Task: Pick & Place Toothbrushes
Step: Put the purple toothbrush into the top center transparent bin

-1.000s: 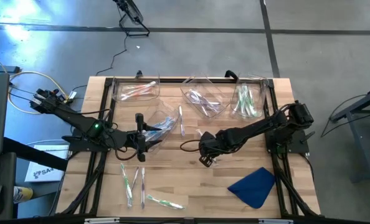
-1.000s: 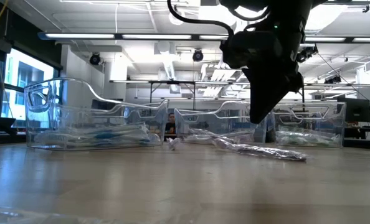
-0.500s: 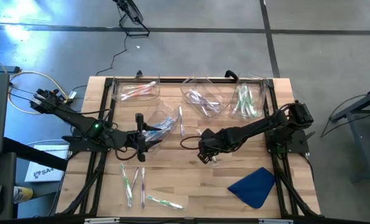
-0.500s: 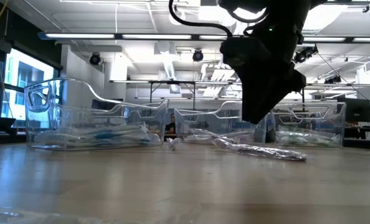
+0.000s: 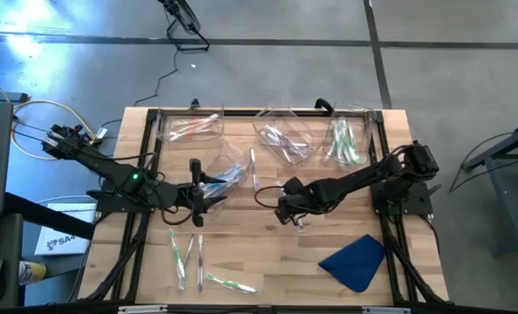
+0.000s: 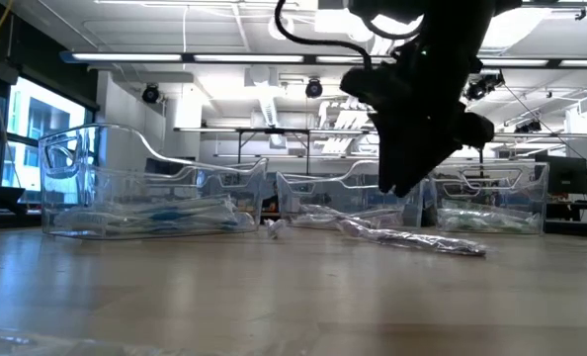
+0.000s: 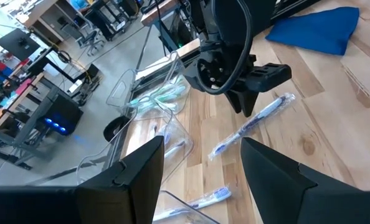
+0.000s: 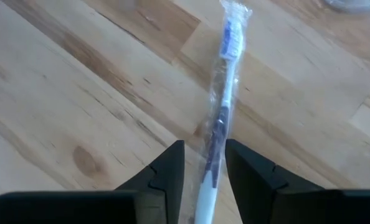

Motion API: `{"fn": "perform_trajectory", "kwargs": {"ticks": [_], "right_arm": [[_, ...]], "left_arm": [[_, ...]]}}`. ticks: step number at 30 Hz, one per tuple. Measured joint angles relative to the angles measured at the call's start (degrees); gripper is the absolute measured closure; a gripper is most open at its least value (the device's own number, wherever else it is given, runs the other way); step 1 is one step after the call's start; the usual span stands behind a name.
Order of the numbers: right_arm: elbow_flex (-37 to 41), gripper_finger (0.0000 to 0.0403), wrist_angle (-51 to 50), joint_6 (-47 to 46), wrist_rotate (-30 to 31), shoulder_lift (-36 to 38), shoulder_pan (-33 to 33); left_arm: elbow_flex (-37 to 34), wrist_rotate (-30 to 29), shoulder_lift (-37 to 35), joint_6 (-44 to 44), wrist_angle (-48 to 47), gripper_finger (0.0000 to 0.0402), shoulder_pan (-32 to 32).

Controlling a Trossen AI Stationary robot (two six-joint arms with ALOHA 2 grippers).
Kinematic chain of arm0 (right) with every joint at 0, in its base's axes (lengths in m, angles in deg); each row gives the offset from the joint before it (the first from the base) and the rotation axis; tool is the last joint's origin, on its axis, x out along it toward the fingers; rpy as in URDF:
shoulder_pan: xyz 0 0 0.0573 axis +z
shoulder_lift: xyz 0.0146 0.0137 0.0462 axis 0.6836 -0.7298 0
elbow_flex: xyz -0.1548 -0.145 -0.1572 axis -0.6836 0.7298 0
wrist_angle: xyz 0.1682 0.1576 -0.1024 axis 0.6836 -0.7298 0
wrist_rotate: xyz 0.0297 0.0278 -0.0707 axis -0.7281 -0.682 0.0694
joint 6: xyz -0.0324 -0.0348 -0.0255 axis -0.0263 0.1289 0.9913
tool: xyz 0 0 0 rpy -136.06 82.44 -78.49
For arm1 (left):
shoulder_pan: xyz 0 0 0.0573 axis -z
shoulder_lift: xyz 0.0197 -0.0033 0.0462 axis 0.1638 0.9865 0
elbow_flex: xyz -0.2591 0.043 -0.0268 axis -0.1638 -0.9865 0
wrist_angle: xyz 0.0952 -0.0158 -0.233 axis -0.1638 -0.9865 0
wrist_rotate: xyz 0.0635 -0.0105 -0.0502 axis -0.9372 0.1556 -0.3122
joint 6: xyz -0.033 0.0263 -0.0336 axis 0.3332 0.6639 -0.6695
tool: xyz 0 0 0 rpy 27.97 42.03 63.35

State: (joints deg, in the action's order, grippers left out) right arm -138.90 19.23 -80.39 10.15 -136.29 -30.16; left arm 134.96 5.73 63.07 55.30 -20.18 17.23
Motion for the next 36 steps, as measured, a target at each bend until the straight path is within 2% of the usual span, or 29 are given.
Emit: {"fn": "perform_trajectory", "kwargs": {"ticks": [9,18,32,36], "right_arm": [[5.49,0.0290,4.00,-1.69,-0.27,0.00,0.04],[5.66,0.0292,6.51,0.39,-2.18,-0.01,0.17],[5.53,0.0293,7.40,1.97,-4.39,-5.44,1.60],[5.55,0.0311,7.27,2.46,-4.07,-5.49,1.77]], "left_arm": [[0.00,0.00,0.00,-0.01,-0.16,0.0195,-0.01],[0.00,0.00,0.00,0.01,-0.14,0.0195,0.00],[0.00,-0.01,-0.02,0.01,-0.19,0.0195,0.00],[0.00,-0.02,-0.02,0.00,-0.16,0.0195,-0.01]]}}
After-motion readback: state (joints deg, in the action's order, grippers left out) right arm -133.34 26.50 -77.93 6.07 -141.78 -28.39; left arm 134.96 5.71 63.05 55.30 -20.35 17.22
